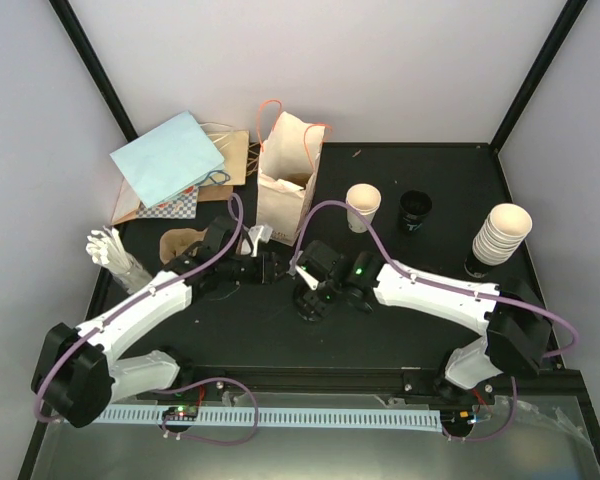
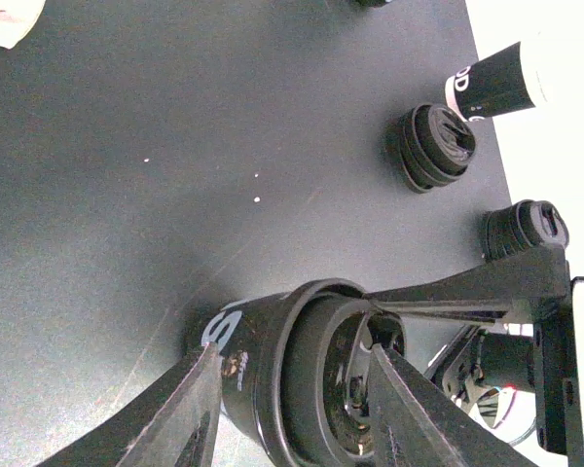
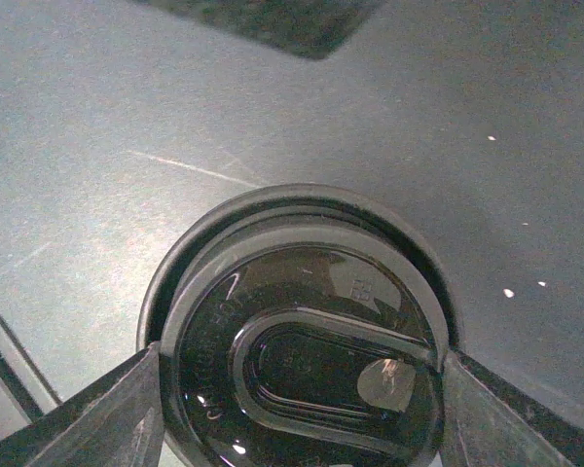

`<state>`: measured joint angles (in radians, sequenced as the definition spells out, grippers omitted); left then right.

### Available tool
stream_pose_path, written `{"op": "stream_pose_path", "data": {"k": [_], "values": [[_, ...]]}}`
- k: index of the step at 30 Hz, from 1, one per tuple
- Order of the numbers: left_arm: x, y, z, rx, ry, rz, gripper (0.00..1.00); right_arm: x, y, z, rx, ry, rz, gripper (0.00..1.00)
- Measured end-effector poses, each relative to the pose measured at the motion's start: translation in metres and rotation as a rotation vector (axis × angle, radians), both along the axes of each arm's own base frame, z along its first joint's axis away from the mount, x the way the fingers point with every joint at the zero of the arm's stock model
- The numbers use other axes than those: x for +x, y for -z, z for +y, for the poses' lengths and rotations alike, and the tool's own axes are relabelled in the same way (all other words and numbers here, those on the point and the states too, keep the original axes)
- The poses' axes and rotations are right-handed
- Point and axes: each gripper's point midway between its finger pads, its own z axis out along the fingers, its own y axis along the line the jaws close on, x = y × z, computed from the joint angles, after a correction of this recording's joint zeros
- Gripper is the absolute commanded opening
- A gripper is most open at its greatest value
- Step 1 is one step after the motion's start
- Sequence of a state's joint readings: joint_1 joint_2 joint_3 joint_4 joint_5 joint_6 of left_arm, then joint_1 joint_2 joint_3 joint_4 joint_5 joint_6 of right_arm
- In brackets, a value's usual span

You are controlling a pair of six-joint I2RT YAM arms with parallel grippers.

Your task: Pack the takeout coffee

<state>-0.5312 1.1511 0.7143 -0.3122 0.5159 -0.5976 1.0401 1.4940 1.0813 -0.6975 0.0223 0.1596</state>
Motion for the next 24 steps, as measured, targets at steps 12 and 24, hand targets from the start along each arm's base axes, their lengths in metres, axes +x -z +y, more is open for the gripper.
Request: {"op": "stream_pose_path", "data": {"k": [12,24], "values": [[-0.042,0.039,0.017,-0.009,0.021,0.082,0.43,-0.023,0.001,0.013,-0.018,-0.077,-0.015,0.72],[-0.057,0.051,0.012,-0.073,0.052,0.138,0.39,-0.024,0.004,0.016,-0.038,-0.076,-0.032,0.72]]}}
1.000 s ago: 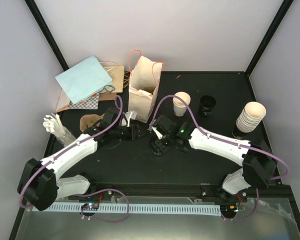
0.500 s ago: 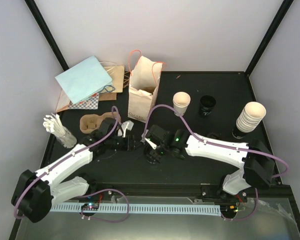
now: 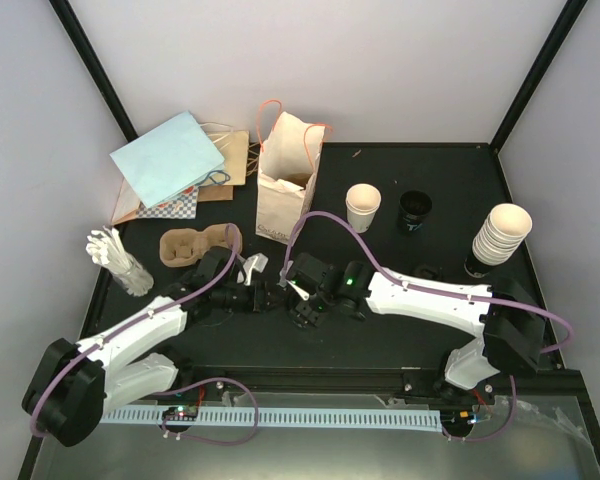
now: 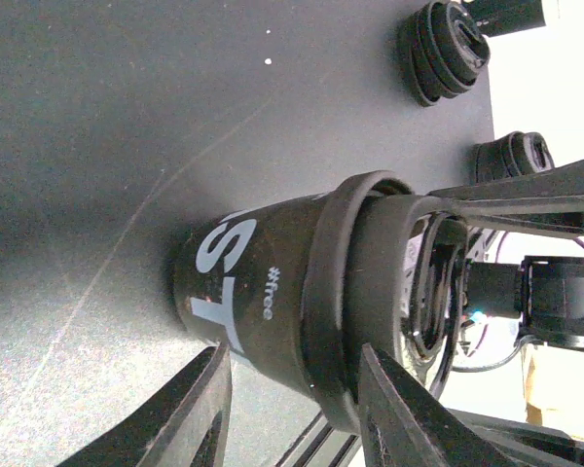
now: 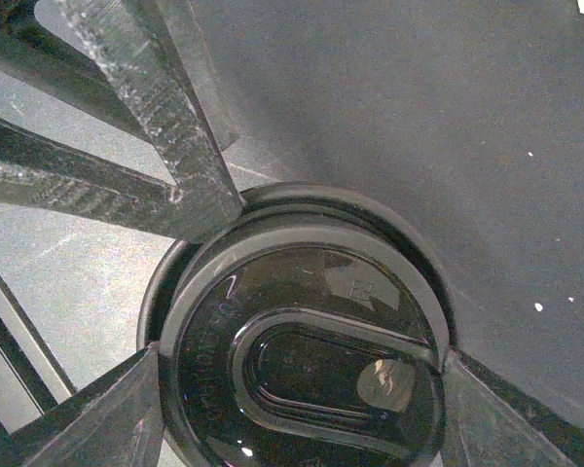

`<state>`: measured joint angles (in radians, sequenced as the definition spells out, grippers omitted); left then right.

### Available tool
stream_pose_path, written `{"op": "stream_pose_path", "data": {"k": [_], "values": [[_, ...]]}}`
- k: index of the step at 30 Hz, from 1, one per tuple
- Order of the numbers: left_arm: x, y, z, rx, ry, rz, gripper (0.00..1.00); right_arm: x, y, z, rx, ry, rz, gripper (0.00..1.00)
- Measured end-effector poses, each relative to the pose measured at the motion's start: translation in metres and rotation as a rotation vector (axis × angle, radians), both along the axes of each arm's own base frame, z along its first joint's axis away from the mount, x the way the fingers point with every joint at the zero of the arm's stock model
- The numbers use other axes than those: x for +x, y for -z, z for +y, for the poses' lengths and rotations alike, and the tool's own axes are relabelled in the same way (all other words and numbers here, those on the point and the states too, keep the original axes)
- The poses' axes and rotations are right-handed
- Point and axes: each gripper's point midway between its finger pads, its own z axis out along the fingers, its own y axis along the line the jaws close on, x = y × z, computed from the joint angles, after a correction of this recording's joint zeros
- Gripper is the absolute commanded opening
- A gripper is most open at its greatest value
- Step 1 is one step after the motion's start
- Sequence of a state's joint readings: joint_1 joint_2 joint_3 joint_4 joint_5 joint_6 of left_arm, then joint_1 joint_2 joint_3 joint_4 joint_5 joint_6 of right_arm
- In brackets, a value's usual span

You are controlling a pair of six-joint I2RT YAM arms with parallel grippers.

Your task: Pack the takeout coffee

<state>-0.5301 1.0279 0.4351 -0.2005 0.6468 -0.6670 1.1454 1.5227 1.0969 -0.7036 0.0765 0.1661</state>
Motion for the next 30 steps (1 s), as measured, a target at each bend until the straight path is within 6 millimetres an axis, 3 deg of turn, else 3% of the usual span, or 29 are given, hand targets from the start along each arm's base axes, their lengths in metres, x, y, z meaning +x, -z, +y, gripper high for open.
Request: {"op": "stream_pose_path", "data": {"k": [6,18,30], "values": [[0.004,-0.006,-0.004,-0.029,0.002,-0.024,0.38,0.000,0.000,0.002,0.004,-0.002,0.002,0.72],[0.012,0.002,-0.008,-0.032,-0.012,0.006,0.30,0.000,0.001,0.002,0.004,-0.001,0.003,0.72],[0.021,0.004,-0.011,-0.036,-0.018,0.017,0.31,0.000,0.001,0.002,0.005,0.003,0.004,0.72]]}}
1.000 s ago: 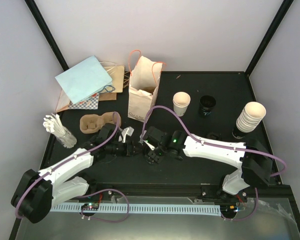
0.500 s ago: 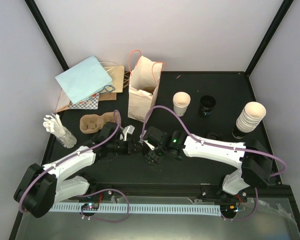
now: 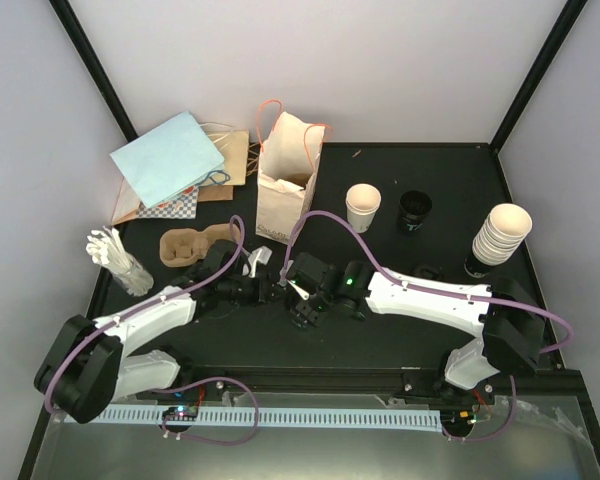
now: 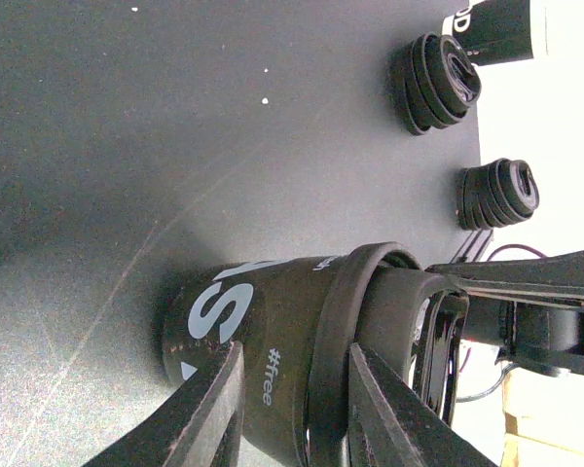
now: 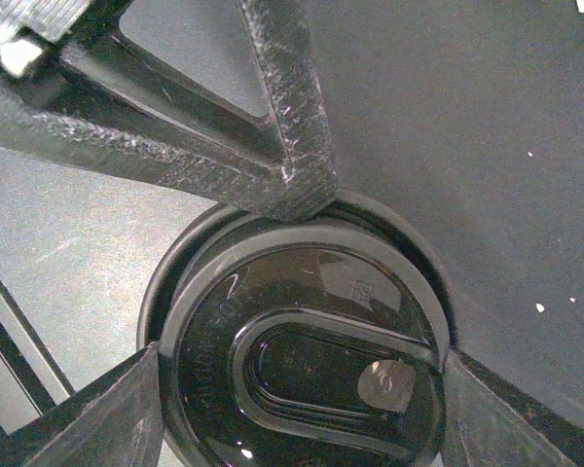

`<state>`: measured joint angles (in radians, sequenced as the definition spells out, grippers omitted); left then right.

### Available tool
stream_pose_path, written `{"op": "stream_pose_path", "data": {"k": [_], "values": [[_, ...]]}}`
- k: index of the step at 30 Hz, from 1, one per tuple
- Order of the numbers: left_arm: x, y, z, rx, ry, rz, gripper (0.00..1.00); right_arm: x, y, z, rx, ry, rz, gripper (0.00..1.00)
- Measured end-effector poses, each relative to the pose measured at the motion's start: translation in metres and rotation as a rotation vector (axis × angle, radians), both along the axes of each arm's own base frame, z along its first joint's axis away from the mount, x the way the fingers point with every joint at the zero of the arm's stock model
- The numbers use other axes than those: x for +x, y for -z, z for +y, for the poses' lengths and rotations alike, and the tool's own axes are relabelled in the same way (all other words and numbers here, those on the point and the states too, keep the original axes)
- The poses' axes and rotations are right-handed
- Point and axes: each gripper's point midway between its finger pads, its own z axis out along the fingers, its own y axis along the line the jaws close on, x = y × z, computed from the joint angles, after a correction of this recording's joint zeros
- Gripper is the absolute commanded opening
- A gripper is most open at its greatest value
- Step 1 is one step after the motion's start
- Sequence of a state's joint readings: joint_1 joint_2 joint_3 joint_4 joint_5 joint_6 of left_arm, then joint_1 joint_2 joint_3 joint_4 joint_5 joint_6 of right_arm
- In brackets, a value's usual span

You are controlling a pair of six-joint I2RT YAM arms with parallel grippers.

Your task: Pack the takeout coffee

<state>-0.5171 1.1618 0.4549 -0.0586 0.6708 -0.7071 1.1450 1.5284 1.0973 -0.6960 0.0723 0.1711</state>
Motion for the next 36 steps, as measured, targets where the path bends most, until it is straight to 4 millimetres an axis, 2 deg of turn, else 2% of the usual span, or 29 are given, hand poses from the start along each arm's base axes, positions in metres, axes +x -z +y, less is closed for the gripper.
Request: {"op": "stream_pose_path", "data": {"k": [36], "values": [[0.007,0.016,-0.006,-0.122,-0.014,-0.062,0.24,0.003,0.005,0.002,-0.026,0.018,0.009,0.72]]}}
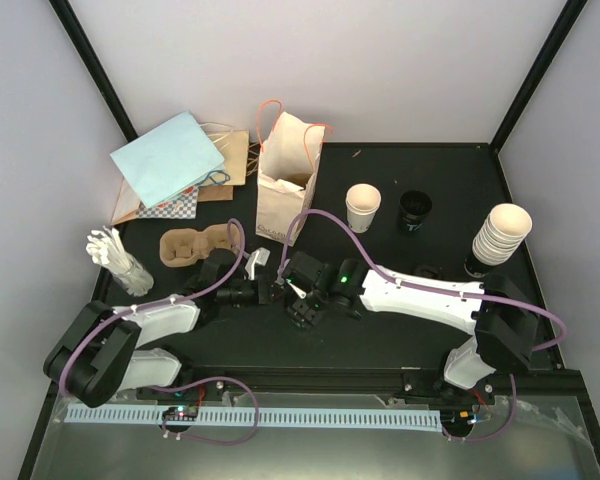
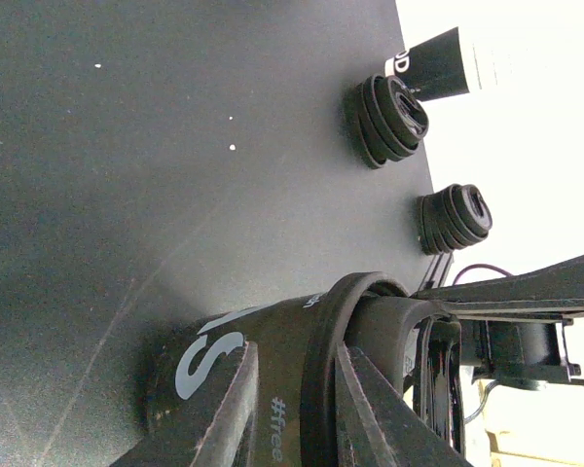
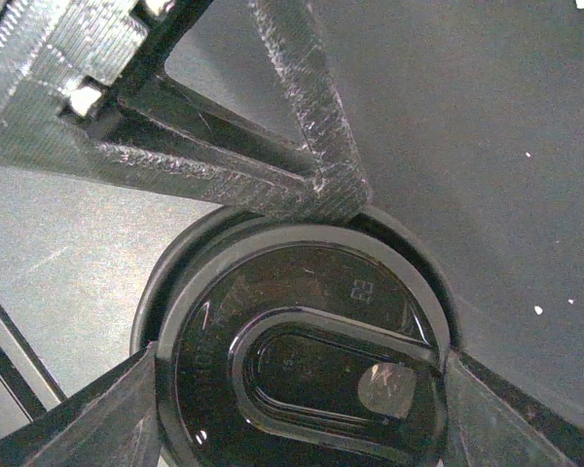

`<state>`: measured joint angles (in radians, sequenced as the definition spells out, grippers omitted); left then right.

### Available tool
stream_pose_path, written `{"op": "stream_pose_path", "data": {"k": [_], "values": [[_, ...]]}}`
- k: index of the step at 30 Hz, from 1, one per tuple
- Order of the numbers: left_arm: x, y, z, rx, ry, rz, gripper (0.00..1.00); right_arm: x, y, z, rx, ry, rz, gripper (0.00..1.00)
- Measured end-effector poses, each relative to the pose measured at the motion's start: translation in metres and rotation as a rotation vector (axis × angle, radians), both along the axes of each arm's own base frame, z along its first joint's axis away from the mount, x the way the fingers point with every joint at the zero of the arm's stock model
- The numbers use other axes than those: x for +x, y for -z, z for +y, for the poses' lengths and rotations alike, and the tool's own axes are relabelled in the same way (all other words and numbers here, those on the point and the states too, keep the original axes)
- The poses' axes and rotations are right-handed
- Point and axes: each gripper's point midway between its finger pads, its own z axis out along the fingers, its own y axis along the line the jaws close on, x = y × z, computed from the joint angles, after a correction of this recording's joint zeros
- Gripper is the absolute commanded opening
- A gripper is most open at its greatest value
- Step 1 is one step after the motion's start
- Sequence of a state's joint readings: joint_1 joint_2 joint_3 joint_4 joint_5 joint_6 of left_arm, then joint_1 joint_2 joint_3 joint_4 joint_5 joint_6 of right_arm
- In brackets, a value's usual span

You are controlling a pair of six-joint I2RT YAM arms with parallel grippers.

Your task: Pack the takeout coffee

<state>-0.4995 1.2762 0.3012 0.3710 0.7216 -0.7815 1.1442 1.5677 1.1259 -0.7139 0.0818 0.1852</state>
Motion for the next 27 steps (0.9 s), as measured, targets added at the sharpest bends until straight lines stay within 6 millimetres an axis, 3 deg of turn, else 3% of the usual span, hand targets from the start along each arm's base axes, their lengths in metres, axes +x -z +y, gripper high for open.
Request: {"op": "stream_pose_path", "data": {"k": [8,18,27], "values": [[-0.001,-0.009,0.009,0.059,-0.043,-0.011,0.33,-0.001,-0.004,0.005,0.012,-0.013,-0.018,0.72],[-0.014,-0.019,0.025,0.144,-0.055,-0.007,0.63,-0.002,-0.005,0.007,0.020,0.009,-0.019,0.72],[-0.022,-0.025,0.022,0.122,-0.016,-0.004,0.71,-0.002,-0.006,0.007,0.024,0.015,-0.018,0.72]]}}
